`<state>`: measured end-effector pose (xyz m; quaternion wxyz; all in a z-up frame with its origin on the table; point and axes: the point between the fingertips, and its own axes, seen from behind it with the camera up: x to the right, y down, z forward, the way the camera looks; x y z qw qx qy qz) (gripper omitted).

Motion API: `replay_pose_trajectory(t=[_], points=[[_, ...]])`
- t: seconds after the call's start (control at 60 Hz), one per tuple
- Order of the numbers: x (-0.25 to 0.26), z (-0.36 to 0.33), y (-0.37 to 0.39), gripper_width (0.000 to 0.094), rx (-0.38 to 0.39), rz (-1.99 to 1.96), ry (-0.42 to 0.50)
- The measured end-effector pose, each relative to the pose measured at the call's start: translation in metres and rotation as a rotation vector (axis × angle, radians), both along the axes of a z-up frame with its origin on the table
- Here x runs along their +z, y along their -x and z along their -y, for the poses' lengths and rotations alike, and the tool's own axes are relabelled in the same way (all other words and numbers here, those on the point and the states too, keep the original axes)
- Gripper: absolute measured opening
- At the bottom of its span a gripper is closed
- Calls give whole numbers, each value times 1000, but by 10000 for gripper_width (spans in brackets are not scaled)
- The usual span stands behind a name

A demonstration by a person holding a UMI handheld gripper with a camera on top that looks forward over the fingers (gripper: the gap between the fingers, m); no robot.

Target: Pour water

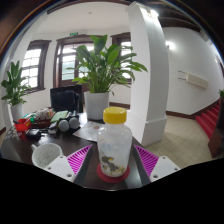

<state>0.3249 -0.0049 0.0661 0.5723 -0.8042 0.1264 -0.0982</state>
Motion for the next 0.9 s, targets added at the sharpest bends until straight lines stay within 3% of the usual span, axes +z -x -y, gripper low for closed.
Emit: replay_pose_trajectory(t=[0.233, 0.417, 0.717, 0.9], points=[[-16, 89, 36, 801, 18, 9, 110], [3, 158, 70, 806, 17, 19, 146], [94, 174, 125, 802, 87, -42, -23], [113, 185, 149, 794, 117, -12, -31]])
